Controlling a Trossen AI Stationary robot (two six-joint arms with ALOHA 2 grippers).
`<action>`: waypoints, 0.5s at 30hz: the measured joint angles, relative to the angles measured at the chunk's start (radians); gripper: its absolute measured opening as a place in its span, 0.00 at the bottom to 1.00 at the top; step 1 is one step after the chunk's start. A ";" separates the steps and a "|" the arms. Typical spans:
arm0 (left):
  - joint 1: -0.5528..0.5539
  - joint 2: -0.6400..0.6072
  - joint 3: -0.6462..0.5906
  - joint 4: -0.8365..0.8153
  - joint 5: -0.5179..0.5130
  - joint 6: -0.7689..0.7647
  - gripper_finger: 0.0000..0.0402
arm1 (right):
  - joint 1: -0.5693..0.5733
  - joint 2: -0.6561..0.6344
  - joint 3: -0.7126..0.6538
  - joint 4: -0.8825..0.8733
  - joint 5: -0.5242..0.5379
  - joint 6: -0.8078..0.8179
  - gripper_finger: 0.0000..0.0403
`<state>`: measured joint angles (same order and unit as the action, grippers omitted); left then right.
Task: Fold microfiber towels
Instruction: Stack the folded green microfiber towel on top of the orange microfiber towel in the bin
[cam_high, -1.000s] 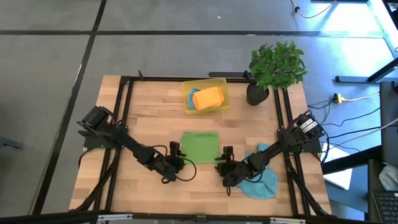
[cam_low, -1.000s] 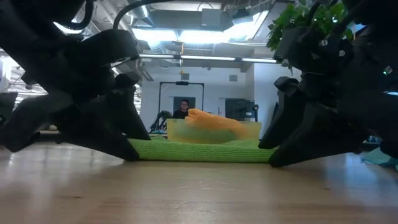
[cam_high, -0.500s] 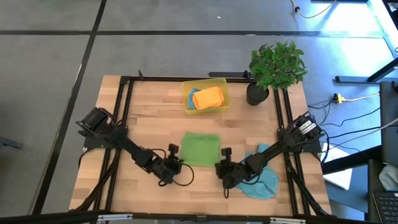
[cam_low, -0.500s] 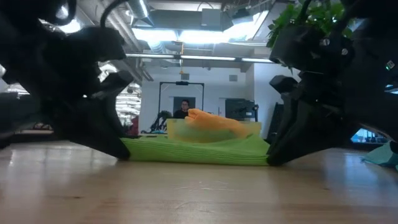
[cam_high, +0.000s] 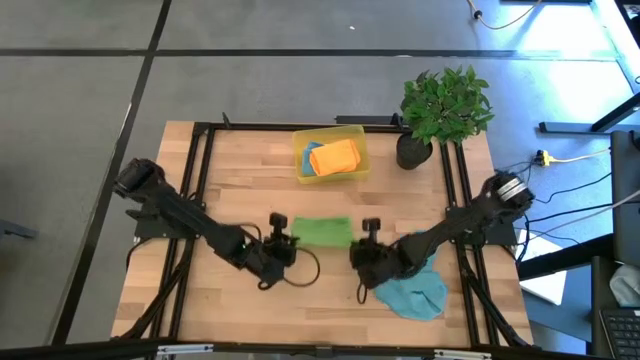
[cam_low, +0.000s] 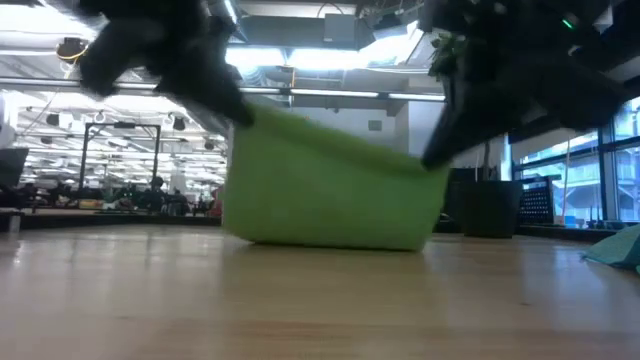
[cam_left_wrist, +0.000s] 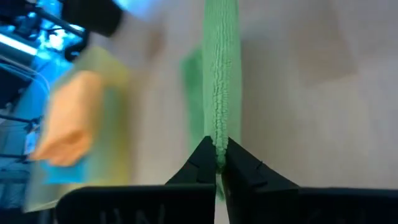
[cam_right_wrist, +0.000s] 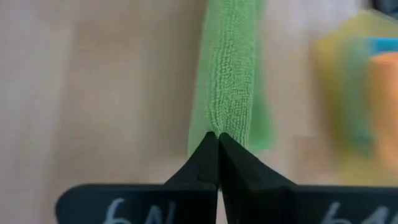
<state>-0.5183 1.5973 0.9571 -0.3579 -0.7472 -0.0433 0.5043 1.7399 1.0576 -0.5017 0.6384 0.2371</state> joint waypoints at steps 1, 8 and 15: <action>0.020 -0.025 0.007 -0.008 -0.004 0.021 0.00 | -0.019 -0.030 0.000 -0.023 0.008 -0.007 0.00; 0.189 -0.206 0.011 -0.004 -0.022 0.198 0.00 | -0.171 -0.228 0.000 -0.063 0.102 -0.162 0.00; 0.430 -0.334 0.011 0.104 0.034 0.412 0.00 | -0.400 -0.388 0.002 0.031 0.116 -0.388 0.00</action>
<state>-0.0884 1.2638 0.9680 -0.2541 -0.7136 0.3683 0.1043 1.3521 1.0599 -0.4705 0.7545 -0.1511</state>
